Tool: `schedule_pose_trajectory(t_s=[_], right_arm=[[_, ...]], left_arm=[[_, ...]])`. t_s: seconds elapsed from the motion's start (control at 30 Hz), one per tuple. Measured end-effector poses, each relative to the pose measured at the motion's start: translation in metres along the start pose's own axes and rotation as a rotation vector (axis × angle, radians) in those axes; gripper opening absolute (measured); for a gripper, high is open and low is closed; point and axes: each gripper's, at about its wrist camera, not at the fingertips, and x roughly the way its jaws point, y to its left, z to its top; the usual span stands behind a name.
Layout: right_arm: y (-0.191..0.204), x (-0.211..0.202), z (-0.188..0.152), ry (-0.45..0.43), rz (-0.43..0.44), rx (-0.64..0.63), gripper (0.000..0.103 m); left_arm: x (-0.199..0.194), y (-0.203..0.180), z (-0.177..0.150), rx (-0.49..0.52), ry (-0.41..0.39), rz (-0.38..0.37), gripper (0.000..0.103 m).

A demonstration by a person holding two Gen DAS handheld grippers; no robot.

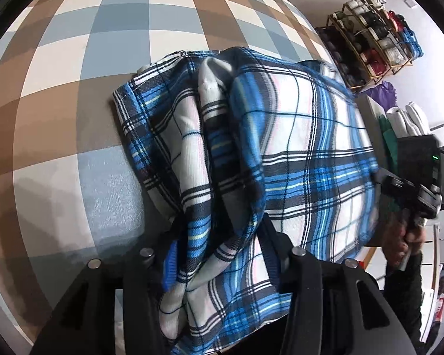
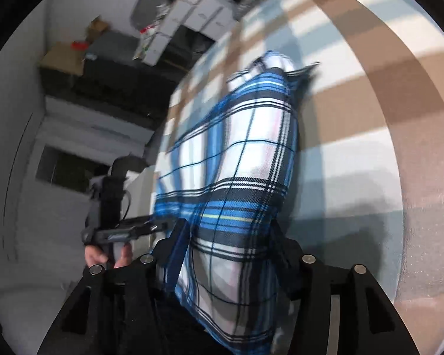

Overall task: Fold large clothes
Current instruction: 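Grasp the folded shirt sides with both grippers and lift it off the bed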

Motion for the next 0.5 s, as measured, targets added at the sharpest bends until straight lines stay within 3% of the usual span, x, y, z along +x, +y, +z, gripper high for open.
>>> schedule_pose_trajectory(t_s=[0.1, 0.17, 0.27, 0.33, 0.5], right_arm=[[-0.013, 0.008, 0.004, 0.001, 0.043, 0.073, 0.054], [-0.009, 0.015, 0.005, 0.000, 0.007, 0.056, 0.055], [0.003, 0.019, 0.002, -0.013, -0.105, -0.034, 0.052], [0.010, 0.021, -0.001, -0.030, -0.156, -0.076, 0.048], [0.016, 0.016, -0.011, -0.062, -0.167, -0.107, 0.042]], left_arm=[[-0.003, 0.005, 0.001, -0.027, 0.018, -0.011, 0.047], [-0.011, 0.012, -0.002, -0.062, 0.024, 0.040, 0.060], [-0.022, 0.022, -0.007, -0.069, -0.022, 0.056, 0.066], [-0.023, 0.031, -0.009, -0.096, -0.018, 0.079, 0.074], [-0.021, 0.029, -0.015, -0.095, -0.046, 0.087, 0.081]])
